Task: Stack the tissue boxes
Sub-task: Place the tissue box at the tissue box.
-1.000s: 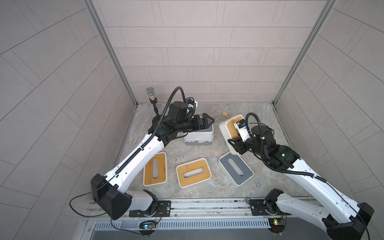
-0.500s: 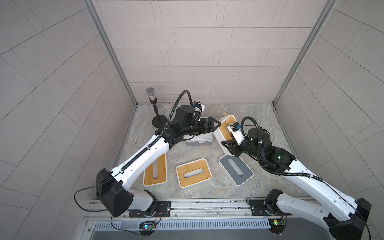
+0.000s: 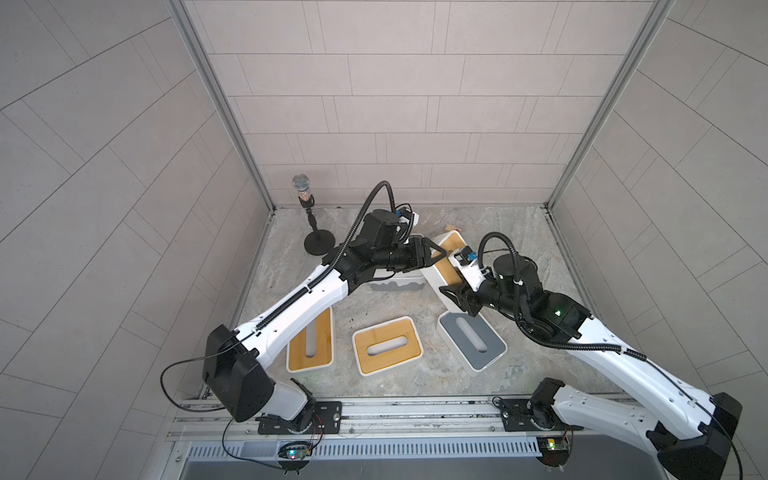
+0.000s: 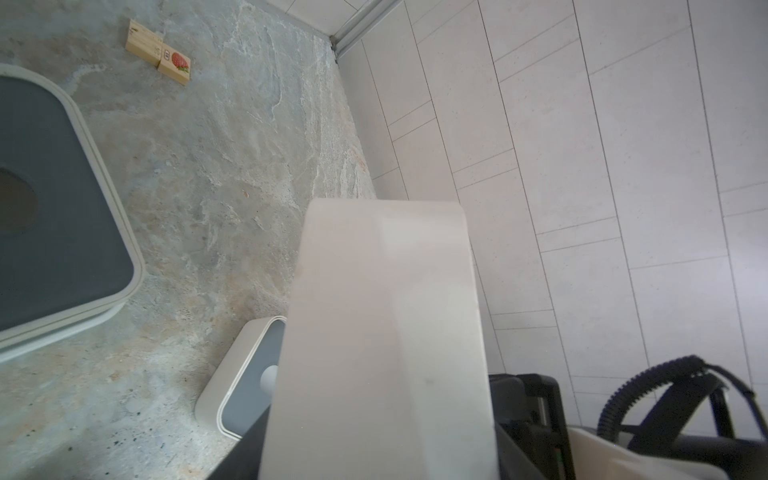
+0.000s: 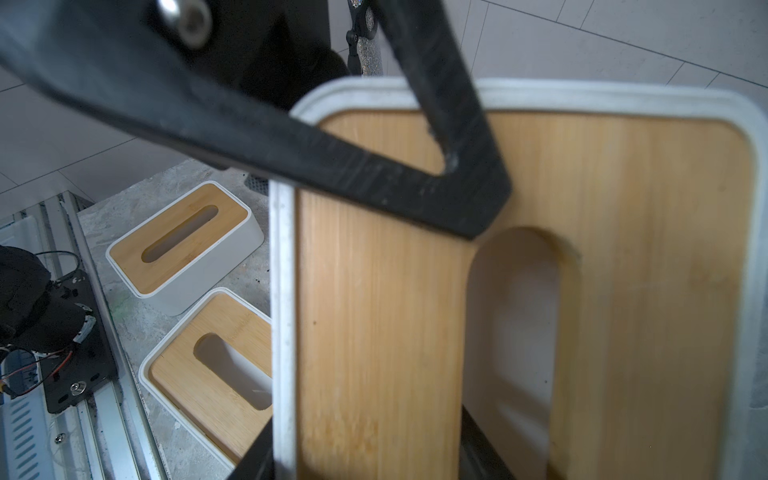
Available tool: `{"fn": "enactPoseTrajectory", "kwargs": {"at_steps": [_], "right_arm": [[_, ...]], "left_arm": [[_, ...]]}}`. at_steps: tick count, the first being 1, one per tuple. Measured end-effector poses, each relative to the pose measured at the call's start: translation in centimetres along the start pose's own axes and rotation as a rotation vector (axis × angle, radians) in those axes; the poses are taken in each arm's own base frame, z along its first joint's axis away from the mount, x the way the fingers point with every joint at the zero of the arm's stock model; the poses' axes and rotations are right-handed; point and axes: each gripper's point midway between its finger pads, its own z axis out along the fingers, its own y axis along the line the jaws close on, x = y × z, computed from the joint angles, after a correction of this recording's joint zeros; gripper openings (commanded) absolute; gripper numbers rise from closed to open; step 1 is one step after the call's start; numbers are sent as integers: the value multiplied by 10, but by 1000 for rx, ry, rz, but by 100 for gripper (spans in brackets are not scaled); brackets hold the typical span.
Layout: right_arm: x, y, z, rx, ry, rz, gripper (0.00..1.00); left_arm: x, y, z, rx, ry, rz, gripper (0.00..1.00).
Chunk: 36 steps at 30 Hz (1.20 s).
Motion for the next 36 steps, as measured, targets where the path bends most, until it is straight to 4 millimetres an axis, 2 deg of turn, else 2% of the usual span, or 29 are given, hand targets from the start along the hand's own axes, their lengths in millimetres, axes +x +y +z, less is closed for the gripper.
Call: {"fn": "enactPoseTrajectory", "kwargs": {"at_steps": [6,11,17,21,25,31,36], "right_arm": [[-2,2,-1,-11,-6,-6,48],[-9,5,-4,-23,-34,-14,64],[-35,6,-20,-26,-114,7,83],[-50,9,-30,-41,-167,44,88],[-59,11,-32,-55,-185,91,96],[-80,6,-24,-50,-210,216,99],[-91,-10,-9,16,-190,335,100]], "left_arm": [[0,-3,-5,1,-7,5,30],[1,-4,-14,2,-33,-30,23],[-7,-1,-39,31,-126,-87,20],[-24,17,-63,52,-242,-156,17],[-42,39,-79,58,-335,-229,16],[-64,64,-93,81,-446,-311,13],[-81,79,-103,115,-551,-362,12]]}}
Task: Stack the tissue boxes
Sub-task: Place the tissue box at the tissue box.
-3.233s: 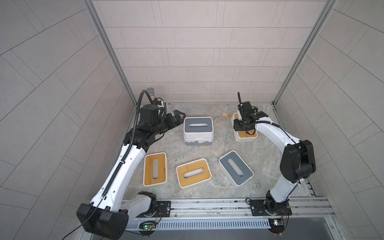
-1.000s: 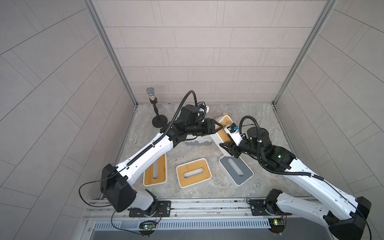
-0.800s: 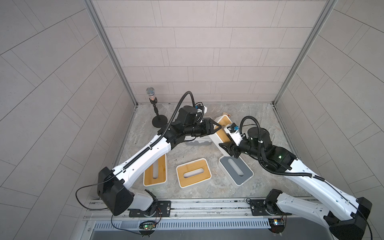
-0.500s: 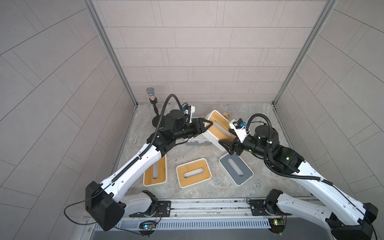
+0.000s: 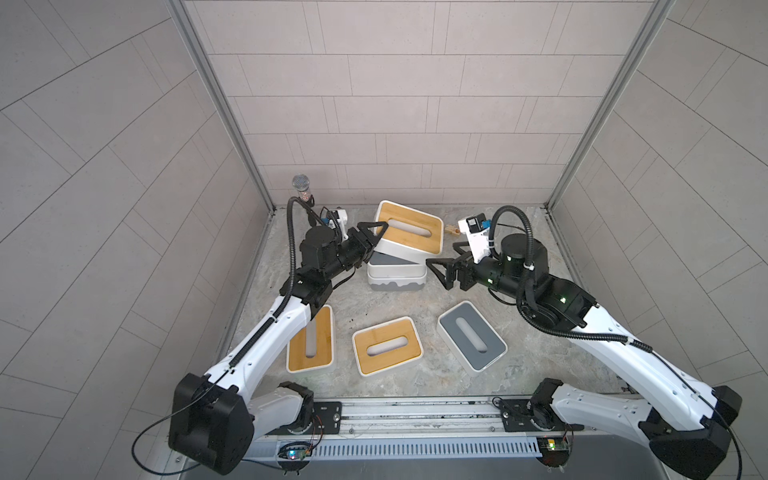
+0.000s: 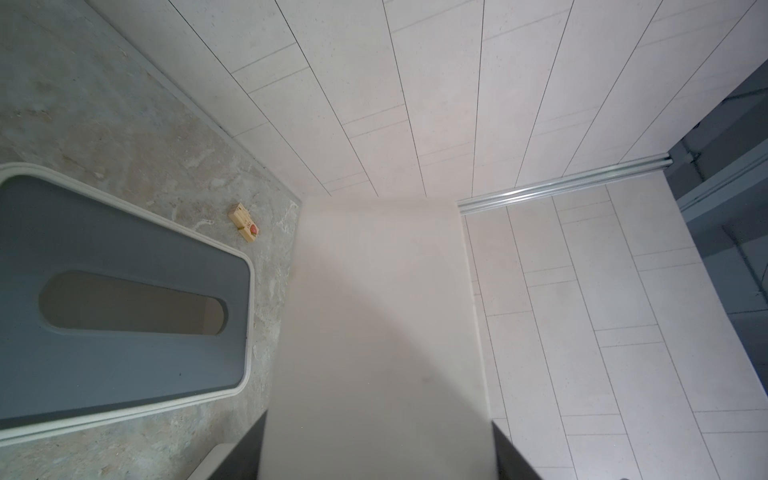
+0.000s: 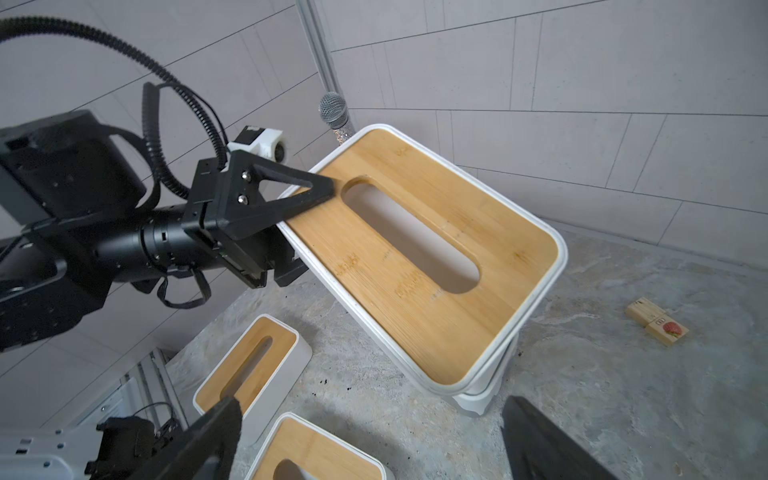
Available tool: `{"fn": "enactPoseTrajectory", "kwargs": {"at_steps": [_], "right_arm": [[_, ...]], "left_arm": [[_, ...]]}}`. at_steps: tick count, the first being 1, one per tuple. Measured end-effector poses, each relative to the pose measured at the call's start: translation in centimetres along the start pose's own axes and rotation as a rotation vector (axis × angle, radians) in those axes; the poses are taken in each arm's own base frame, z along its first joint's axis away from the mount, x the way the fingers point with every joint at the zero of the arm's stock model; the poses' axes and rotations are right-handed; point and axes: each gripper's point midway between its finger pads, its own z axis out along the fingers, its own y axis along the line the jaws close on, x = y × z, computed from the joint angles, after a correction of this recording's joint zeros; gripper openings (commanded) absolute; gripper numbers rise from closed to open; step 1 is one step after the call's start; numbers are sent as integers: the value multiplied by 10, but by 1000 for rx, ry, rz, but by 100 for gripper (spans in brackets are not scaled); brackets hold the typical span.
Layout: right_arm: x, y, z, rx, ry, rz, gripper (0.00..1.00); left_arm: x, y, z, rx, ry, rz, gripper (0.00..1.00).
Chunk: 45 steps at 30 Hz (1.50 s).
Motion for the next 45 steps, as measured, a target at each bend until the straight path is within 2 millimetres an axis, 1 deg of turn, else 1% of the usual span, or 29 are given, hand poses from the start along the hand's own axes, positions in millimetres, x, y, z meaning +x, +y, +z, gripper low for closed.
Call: {"fn": "enactPoseTrajectory", "kwargs": {"at_steps": [4,7,9,12,15,19,22,27,34,38,45], "right_arm": [[-10,-12,13,47,12,75,99],[-15,-31,21,85,22,141,99],[-19,-43,28,103,30,180,99],[-20,-60,39,122,45,231,99],[-14,-71,53,124,78,274,99],[-5,-84,73,116,127,327,99],[5,-93,85,127,159,347,99],[21,-100,101,136,207,362,99],[42,-109,118,148,265,380,99],[47,-111,123,149,278,384,99],[54,-113,128,148,296,389,99]], "left_arm": [[-17,-2,2,23,-61,-5,11],[-25,0,4,30,-93,-1,11],[-28,6,8,22,-105,-2,11],[-29,17,18,9,-103,-10,11],[-29,34,29,-15,-96,-28,9],[-24,60,40,-42,-76,-81,7],[-19,75,43,-66,-62,-113,6],[-14,84,42,-71,-55,-131,6],[-12,85,37,-79,-57,-129,6],[-11,88,32,-105,-63,-120,6],[-11,92,31,-121,-66,-110,10]]}}
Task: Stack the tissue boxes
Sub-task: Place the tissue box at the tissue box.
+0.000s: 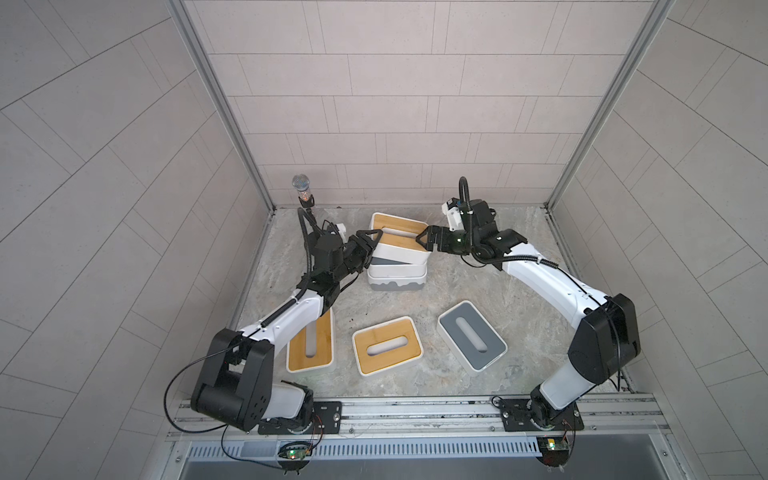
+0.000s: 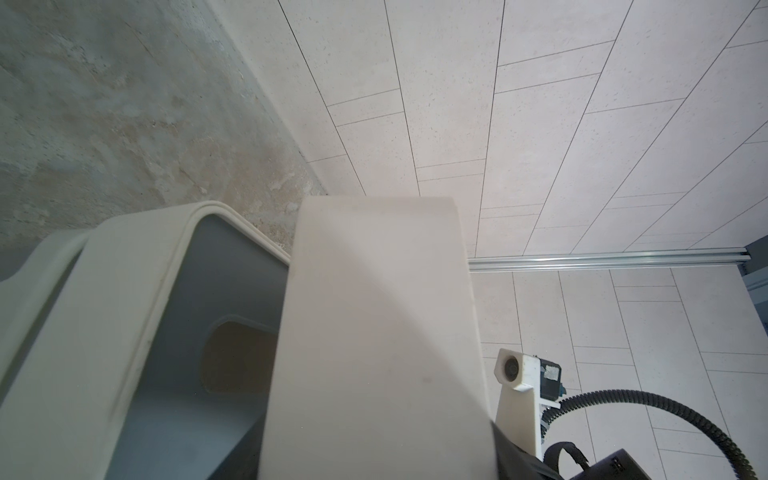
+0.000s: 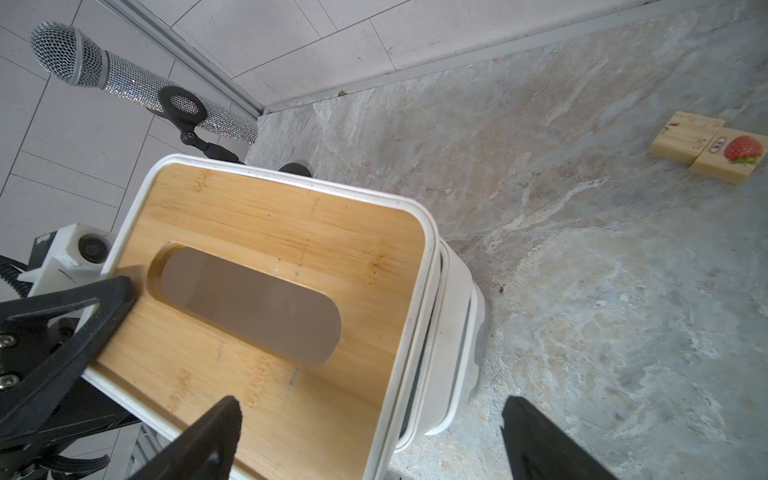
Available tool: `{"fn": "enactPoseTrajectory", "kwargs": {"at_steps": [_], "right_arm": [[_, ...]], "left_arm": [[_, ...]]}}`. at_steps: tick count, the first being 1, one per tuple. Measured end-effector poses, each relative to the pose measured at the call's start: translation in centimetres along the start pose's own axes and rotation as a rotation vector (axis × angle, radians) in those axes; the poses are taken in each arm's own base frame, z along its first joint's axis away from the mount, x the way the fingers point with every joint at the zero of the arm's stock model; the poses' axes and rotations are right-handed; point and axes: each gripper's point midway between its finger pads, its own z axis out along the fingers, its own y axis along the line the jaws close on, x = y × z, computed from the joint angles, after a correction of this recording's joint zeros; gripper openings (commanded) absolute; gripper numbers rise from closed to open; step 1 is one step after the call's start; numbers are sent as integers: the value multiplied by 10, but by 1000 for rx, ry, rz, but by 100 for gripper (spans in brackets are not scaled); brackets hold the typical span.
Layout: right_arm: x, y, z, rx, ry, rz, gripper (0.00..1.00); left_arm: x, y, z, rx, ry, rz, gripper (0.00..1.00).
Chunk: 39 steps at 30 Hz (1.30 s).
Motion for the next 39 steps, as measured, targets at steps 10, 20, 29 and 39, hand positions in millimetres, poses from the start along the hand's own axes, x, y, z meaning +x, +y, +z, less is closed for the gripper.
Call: {"fn": "enactPoseTrajectory", "kwargs": {"at_steps": [10,20,29,39], "right_arm": [[4,2,7,-11,20,-1,99],[2,9,17,-40,28,4,99],[1,13,18,-43,31,-5,99],[3,15,19,-47,34,-13,99]], "left_arm": [[-1,0,2,10,-2,-4,18],[-1,2,3,4,-4,8,44],[-3,-7,-5,-43,-8,106,63],[0,16,-15,-184,12,187,76]]}}
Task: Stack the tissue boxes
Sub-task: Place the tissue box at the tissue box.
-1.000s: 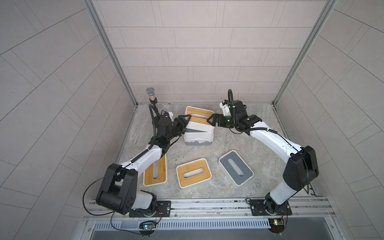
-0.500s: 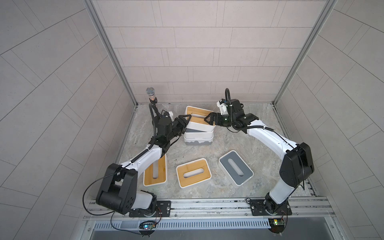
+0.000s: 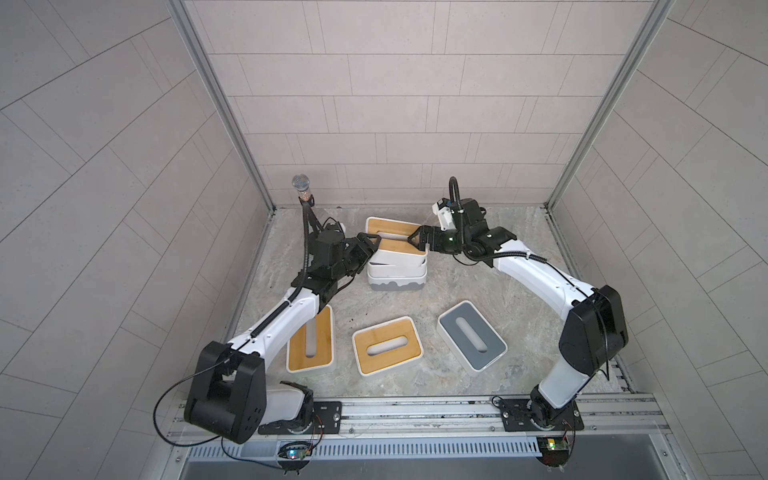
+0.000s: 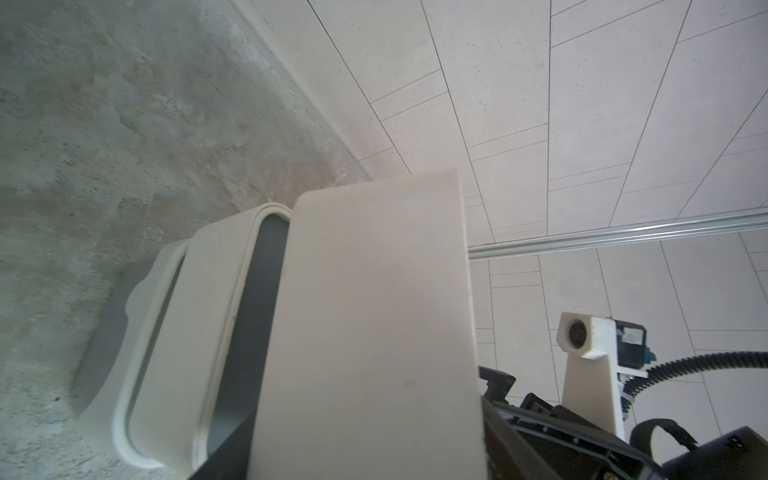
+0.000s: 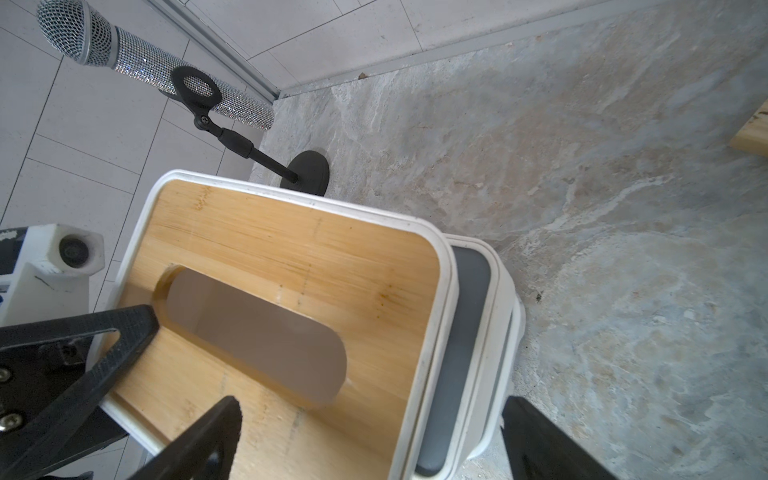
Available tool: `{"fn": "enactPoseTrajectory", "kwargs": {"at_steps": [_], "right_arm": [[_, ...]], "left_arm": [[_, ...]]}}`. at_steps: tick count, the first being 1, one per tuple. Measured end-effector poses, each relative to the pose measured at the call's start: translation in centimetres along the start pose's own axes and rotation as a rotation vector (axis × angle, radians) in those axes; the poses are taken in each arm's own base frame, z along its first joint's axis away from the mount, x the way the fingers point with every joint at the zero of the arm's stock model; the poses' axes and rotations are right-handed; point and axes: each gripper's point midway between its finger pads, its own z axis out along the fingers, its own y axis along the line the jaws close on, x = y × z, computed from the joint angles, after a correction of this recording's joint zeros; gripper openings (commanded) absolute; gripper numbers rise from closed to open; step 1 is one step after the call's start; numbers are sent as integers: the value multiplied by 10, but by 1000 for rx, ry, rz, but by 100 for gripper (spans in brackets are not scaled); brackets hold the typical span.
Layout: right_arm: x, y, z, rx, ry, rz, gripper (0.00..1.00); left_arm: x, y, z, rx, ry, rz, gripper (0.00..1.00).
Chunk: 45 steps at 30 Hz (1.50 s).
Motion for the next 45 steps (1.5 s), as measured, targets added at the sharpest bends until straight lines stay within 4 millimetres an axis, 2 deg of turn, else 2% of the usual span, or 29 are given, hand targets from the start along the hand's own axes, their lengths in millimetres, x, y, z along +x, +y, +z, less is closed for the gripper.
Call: {"fn": "enactPoseTrajectory", "kwargs": {"at_steps": [6,12,21,24,31,37,45], "right_arm": [[2,2,1,-3,4,-5,99],[6,7,2,-16,16,-11,99],[9,15,1,-39,25,-16,99],[11,16,-1,-47,25,-11,99],[15,24,0,-68,38,-6,99],[18,30,0,-84,47,-9,99],[11,35,-5,-81,36,-9,99]], "left_arm": [[-1,13,-3,-91,5,57,82],[-1,24,-4,-152,7,102,83],[-2,28,-3,-170,5,143,84],[-4,24,-4,-180,8,160,84],[-19,-4,-7,-137,-19,202,85],[-17,-2,2,-139,4,206,85],[-18,-4,8,-138,16,222,85]]}}
